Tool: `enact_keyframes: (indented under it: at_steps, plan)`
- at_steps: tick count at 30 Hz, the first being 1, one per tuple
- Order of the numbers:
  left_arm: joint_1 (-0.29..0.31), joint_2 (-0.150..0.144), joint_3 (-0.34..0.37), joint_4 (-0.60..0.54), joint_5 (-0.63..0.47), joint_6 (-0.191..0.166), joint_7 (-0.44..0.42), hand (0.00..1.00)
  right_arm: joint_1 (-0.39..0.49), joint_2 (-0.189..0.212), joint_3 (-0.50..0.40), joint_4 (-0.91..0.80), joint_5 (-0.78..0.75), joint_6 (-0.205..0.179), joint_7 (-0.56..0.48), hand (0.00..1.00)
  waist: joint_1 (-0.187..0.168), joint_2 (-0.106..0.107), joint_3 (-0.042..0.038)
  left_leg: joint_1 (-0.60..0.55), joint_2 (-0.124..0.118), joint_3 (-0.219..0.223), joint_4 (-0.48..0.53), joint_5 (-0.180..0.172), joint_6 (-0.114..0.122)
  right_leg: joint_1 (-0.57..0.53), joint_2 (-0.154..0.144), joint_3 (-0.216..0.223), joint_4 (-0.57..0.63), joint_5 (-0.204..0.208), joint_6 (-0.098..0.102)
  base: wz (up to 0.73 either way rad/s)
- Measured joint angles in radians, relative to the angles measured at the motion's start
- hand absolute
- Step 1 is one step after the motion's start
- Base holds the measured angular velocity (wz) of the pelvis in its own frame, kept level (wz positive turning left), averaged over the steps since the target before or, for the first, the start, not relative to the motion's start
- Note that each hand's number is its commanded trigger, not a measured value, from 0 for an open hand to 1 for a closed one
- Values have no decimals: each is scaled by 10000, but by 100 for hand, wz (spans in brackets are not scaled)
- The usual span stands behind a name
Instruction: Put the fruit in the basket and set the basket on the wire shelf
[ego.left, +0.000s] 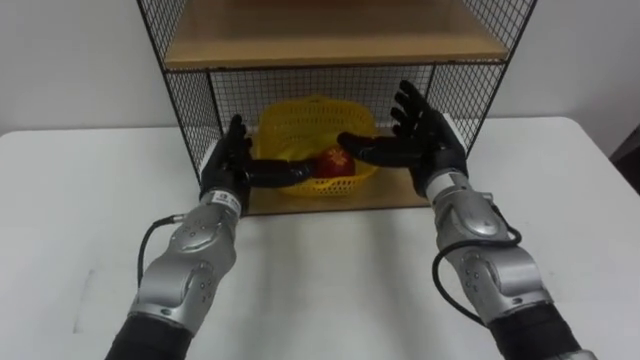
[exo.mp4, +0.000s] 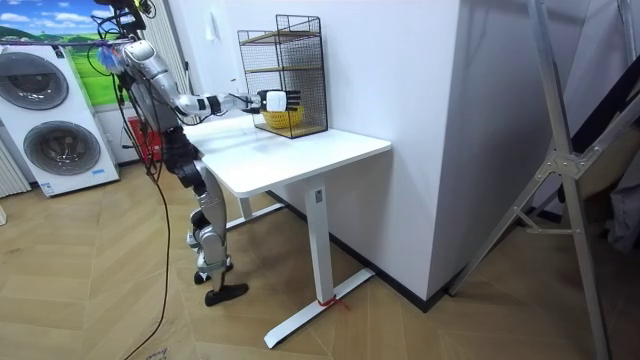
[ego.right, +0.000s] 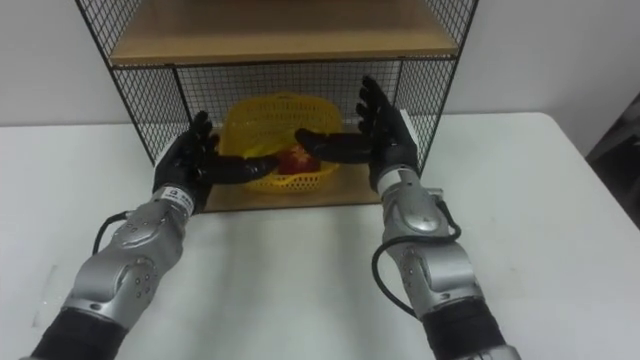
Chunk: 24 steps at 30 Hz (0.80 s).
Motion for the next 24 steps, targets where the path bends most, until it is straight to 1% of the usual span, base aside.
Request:
enact_keyframes:
  at_steps: [1, 3, 4, 6, 9, 11, 13, 14, 15, 16, 17, 18, 19, 21, 22, 24]
  plan:
    - [113, 22, -2, -181, -1, -33, -45, 0, 129, -1, 0, -131, -102, -1, 0, 0, -1, 0, 0, 1, 0, 1, 1, 0, 0, 1, -2, 1, 1, 2, -1, 0]
    - [674, 195, 10, -827, 3, -161, -116, 0, 585, -16, -13, -475, -128, -3, 73, 0, -18, -5, -4, 21, 2, 5, -2, 0, 0, 12, 7, 37, 3, 3, -2, -2]
    - [818, 226, 12, -952, 3, -215, -120, 0, 684, -47, -20, -536, -129, -3, 88, 0, -21, -9, -6, 23, 3, 7, -2, 0, 0, 11, 6, 42, 3, 3, -2, 0]
    - [1385, 278, 22, -1402, 9, -285, -101, 0, 1041, -224, -31, -869, -114, -3, 105, 0, -28, -18, -11, 10, 6, 4, 3, 0, 0, 9, -5, 38, -10, 2, -1, 0]
    - [1829, 256, 13, -1960, 332, -297, -107, 0, 1229, -237, -63, -1257, -321, -36, 231, 0, -17, -25, -7, -16, 6, -17, 2, 0, -1, -11, 28, 13, -32, 2, -1, 0]
    - [1970, 248, 18, -2389, 629, -330, -242, 0, 1433, -198, -86, -1666, -683, -58, 307, 0, -3, -25, -7, -20, 8, -13, 1, 0, -1, -23, 41, 12, -37, 2, -2, 0]
    - [2147, 262, 15, -2802, 798, -598, -466, 0, 1659, -142, -83, -2042, -1002, -202, 471, 0, 11, -24, -8, -9, 8, -11, 0, 0, -2, 0, 55, 15, -38, 3, -2, 0]
    - [2398, 282, -9, -3129, 819, -825, -629, 0, 1880, -150, -84, -2348, -925, -265, 601, 0, 1, -27, -9, 4, 8, -7, 3, 0, -2, 23, 61, 13, -38, 3, -2, 0]
    - [2739, 307, -26, -3438, 793, -1070, -802, 0, 2182, -151, -82, -2676, -792, -422, 678, 0, -15, -38, -19, 6, 9, -7, 2, 0, -2, 29, 59, 8, -31, 3, -2, 0]
    - [2919, 319, -46, -3513, 788, -1220, -889, 0, 2325, -156, -82, -2788, -715, -525, 716, 0, -18, -38, -22, 13, 9, -8, 2, 0, -2, 41, 58, 8, -31, 3, -2, 0]
    - [3300, 334, -98, -3606, 786, -1383, -1014, 0, 2618, -163, -77, -2897, -483, -717, 791, 0, -25, -56, -47, 21, 11, -4, 3, 0, -1, 44, 60, 10, -42, 2, -2, 0]
    - [3636, 355, -183, -3609, 776, -1429, -1152, 0, 3020, -191, -78, -3024, -442, -854, 848, 0, -9, -83, -77, 24, 11, -9, 7, -2, -3, 40, 62, 13, -53, 2, -1, 0]
    - [3840, 375, -204, -3613, 778, -1438, -1220, 0, 3236, -214, -77, -3076, -446, -880, 921, 0, -9, -94, -87, 24, 11, -13, 8, -3, -4, 31, 62, 13, -66, 1, 0, 0]
    - [4578, 512, -300, -3660, 821, -1437, -1380, 0, 4018, -244, -78, -3192, -790, -896, 1174, 0, -52, -118, -96, -31, 7, -35, 9, -13, -5, -6, 61, 27, -133, -9, 14, 0]
    - [4709, 574, -325, -3691, 824, -1437, -1429, 0, 4169, -248, -85, -3198, -876, -895, 1209, 0, -48, -117, -96, -87, 7, -39, 8, -22, -7, -18, 56, 32, -145, -10, 16, 0]
    - [5218, 754, -307, -4169, 852, -1444, -1654, 0, 4490, -328, -226, -3280, -890, -895, 1501, 0, -63, -107, -103, -276, 8, -34, 42, -32, -3, -171, 76, 117, -145, -2, 21, -3]
